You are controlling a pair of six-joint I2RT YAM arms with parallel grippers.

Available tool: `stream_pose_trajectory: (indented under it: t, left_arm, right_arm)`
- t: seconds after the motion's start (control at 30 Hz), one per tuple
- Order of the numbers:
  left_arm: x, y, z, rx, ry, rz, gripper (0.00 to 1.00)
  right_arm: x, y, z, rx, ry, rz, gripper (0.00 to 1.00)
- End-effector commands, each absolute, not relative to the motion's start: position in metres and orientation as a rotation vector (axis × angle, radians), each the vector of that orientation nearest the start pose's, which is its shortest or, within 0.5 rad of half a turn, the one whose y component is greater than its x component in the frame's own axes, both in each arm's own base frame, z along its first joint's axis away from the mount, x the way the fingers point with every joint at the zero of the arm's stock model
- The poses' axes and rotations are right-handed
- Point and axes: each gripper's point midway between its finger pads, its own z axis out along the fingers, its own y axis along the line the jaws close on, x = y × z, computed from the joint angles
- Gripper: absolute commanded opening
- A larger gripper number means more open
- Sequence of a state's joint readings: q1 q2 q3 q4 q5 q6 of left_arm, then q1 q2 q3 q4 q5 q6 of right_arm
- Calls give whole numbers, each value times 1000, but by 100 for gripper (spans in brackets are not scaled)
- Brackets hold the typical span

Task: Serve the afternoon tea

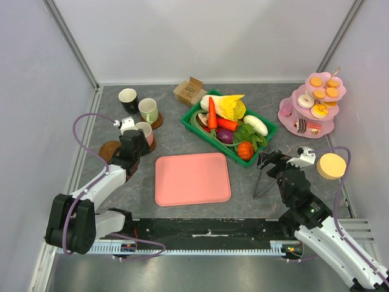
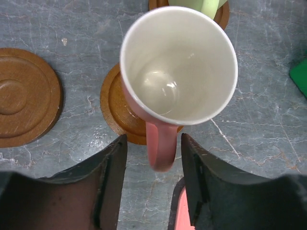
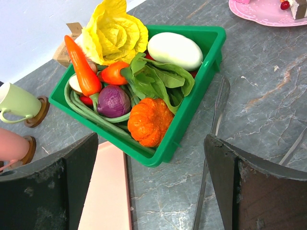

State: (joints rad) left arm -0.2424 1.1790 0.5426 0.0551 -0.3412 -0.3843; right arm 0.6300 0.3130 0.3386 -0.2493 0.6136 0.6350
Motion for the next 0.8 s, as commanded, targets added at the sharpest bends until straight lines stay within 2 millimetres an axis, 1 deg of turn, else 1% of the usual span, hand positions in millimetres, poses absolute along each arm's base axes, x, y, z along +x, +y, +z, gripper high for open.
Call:
stream_pose_trajectory:
  t: [0.0, 0.1, 0.17, 0.23, 0.27, 0.3, 0.4, 0.5, 0.57, 0.67, 0.73, 0.77]
  left_arm:
    - [351, -35, 131, -399, 1963, -31, 59]
    - [350, -36, 138, -402, 1960, -42, 62]
    - [350, -36, 149, -412, 1945, -52, 64]
    - [351, -36, 166, -429, 1912, -69, 81]
    - [349, -36, 170, -438, 1917, -72, 88]
    - [350, -36, 179, -457, 1897, -85, 94]
    - [356, -36, 208, -485, 1842, -108, 95]
    - [369, -34, 226, -513, 1840, -96, 96]
    - [380, -28, 232, -542, 1848, -67, 97]
    - [401, -16, 233, -568, 1879, -57, 97]
    - [415, -14, 234, -549, 1895, -79, 97]
    - [421, -12, 230, -544, 1912, -77, 97]
  right_arm:
    - [234, 71, 180, 438, 1700, 381, 98]
    - [234, 71, 180, 439, 1699, 384, 98]
    - [234, 71, 180, 441, 1698, 382, 98]
    - [235, 71, 181, 439, 1697, 383, 98]
    - [235, 71, 181, 440, 1697, 384, 98]
    - [235, 70, 180, 440, 1698, 380, 98]
    - [235, 71, 179, 440, 1703, 379, 98]
    - [235, 72, 179, 433, 1706, 383, 98]
    - [235, 72, 179, 433, 1705, 384, 98]
    - [234, 72, 181, 435, 1698, 389, 98]
    - [234, 71, 180, 437, 1698, 384, 98]
    - [235, 71, 179, 436, 1701, 381, 98]
